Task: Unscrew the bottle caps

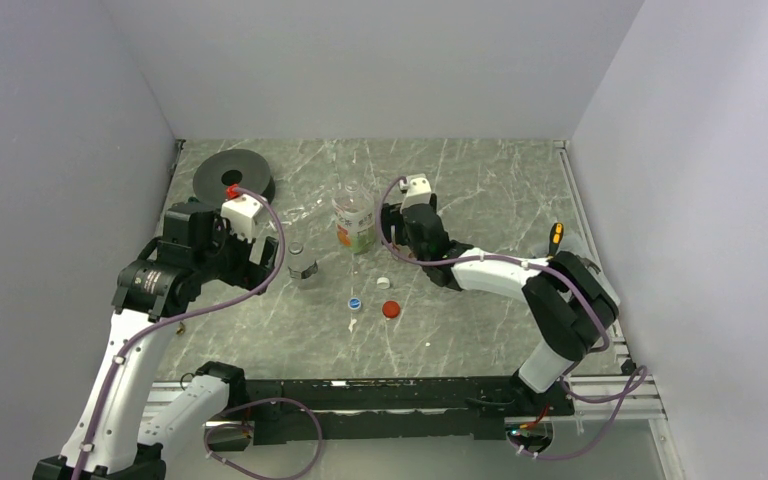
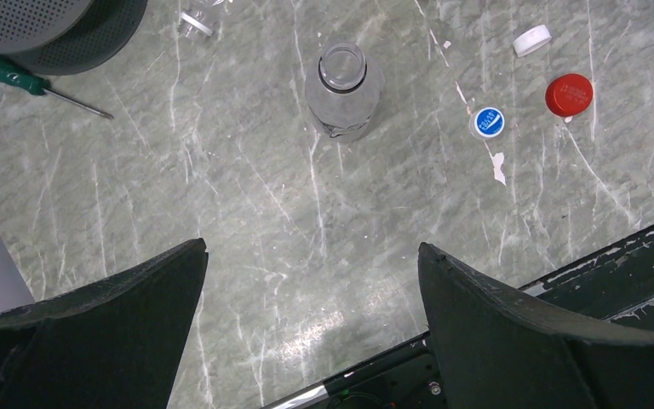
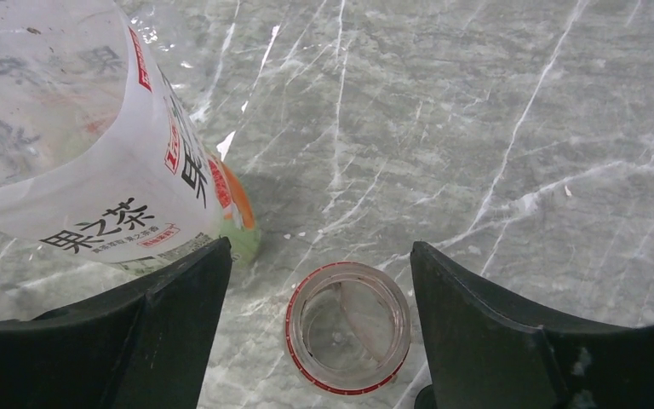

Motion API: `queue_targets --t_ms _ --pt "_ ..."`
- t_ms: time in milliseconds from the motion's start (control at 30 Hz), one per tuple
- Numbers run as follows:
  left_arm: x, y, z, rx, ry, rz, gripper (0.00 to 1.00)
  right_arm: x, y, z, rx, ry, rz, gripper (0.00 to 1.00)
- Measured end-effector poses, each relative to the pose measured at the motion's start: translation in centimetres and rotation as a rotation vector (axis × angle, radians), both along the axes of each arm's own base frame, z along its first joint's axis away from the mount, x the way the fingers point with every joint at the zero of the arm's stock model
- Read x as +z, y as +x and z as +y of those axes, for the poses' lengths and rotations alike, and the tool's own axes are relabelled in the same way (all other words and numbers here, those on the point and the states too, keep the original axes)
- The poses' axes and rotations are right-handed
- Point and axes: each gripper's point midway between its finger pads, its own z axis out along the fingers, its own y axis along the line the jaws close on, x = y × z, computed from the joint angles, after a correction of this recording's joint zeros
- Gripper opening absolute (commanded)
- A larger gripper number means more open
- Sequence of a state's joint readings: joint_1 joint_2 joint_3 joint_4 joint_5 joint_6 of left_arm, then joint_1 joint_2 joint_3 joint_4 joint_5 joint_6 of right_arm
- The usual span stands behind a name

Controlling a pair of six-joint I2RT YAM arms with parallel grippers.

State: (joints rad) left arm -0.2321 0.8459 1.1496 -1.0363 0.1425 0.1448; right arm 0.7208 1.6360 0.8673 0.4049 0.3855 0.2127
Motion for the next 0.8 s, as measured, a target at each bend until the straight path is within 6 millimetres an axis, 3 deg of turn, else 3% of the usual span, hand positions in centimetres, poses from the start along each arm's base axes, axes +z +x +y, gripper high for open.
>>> queue_targets --t_ms 267,367,600,800 --pt "-0.1 0.0 0.0 0.0 0.0 0.003 0.99 2.0 -0.4 -0.3 0.001 0.019 -0.02 0.99" --pt "-0.1 0.1 0.0 0.0 0.002 0.007 0.99 3.6 -0.7 -0.5 0.002 0.031 -0.034 1.0" --pt "0.0 0.3 -0.1 -0.001 0.0 0.0 0.99 8.5 -2.3 -1.3 0.026 0.086 -0.068 1.0" --pt "0.8 0.7 -0.5 -0.017 -0.024 -0.037 0.99 13.3 -4.9 -2.6 0.054 0.137 -0.074 1.0"
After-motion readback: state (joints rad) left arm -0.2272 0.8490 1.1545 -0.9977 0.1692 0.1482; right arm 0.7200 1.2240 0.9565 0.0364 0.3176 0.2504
